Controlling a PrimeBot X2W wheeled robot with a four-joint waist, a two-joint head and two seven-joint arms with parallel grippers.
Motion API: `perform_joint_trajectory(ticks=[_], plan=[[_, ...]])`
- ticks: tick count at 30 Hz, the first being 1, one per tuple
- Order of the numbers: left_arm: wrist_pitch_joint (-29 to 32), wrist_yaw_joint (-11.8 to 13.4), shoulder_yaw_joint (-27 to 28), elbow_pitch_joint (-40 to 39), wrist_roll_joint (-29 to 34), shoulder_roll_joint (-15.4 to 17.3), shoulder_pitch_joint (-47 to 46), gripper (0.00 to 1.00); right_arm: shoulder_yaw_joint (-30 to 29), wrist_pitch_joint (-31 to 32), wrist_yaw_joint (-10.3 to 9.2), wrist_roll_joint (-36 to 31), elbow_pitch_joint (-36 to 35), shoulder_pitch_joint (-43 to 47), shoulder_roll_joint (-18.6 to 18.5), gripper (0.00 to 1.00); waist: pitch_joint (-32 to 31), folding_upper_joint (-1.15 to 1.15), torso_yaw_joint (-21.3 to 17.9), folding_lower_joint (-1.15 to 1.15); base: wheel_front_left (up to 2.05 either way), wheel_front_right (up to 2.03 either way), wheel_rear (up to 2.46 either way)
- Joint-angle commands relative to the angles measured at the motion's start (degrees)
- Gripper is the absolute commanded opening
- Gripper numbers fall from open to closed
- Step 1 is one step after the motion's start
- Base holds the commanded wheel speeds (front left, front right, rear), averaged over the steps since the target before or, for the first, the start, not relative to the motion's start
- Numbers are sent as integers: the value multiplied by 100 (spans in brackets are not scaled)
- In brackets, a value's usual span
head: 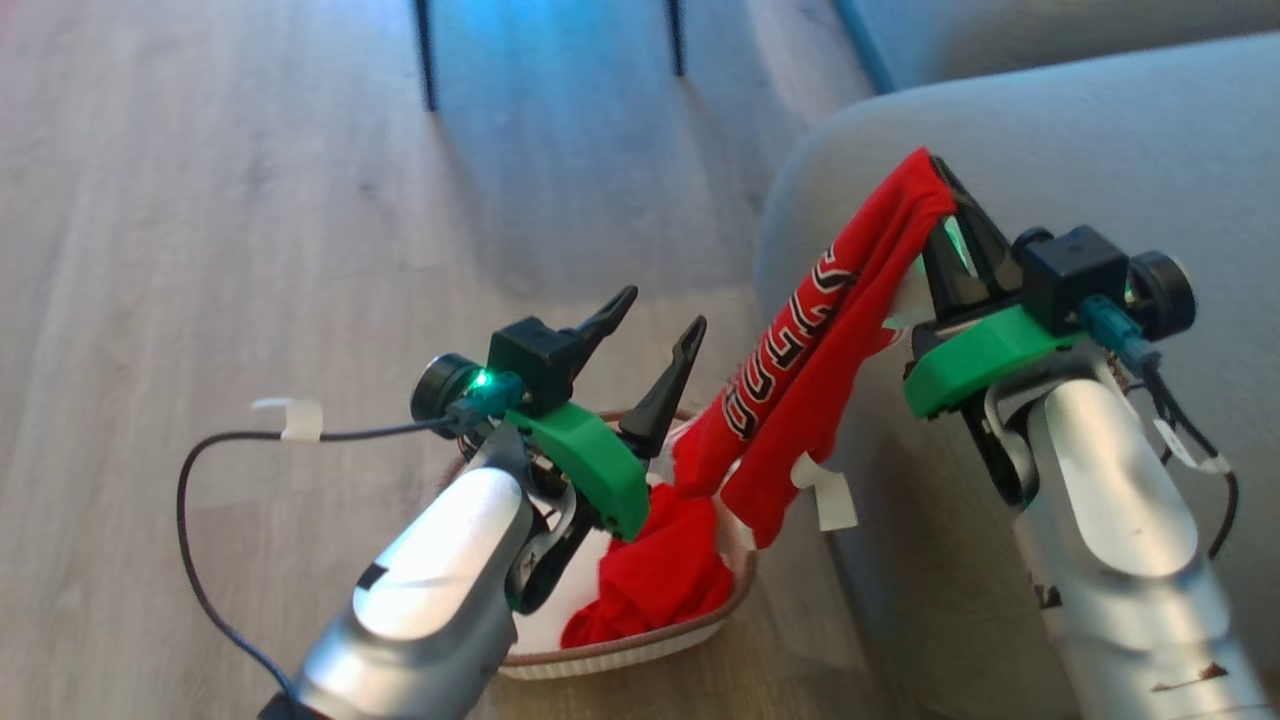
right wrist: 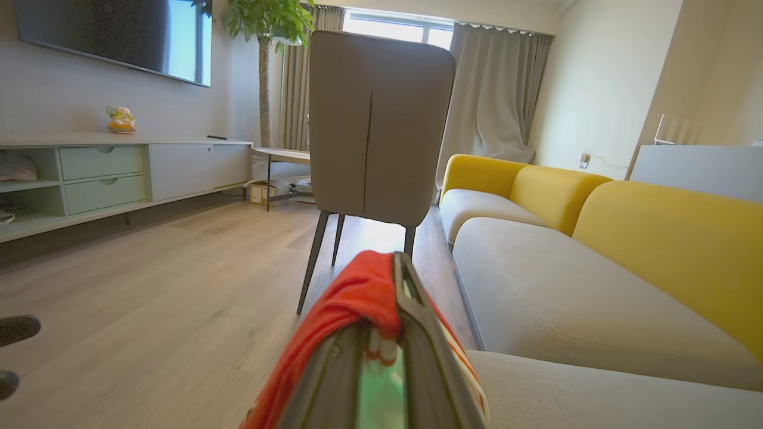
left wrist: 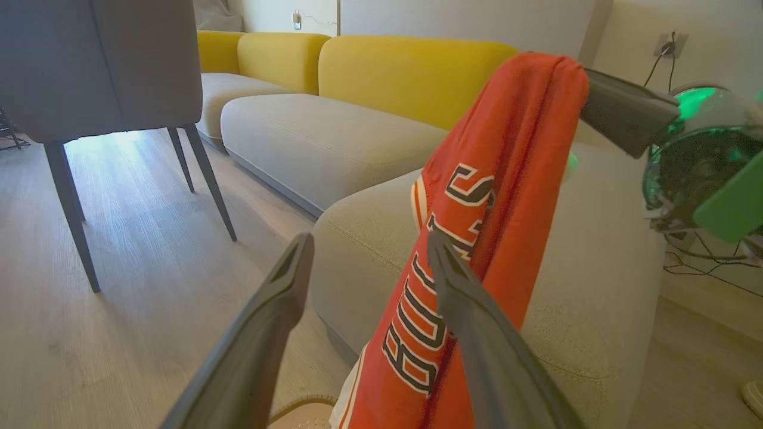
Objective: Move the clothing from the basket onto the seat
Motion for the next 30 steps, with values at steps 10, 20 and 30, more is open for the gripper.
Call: perform_joint_trajectory(ticks=[10,20,30], plan=[[-72,-55,387,-436,262,6,85,100,211,-37,-1,74,-399,-578,-186,0,167,0,-1096,0,0,0,0],[-72,-93,501,-558,493,0,202,100,319,-37,-1,237,-475,-764,-307,0,399,0,-1578,0,0,0,0],[-72,-135,576,-607,650,-3,50,100,339,4,-1,381,-188,-1617,-548,0,739,0,-1287,0,0,0,0]])
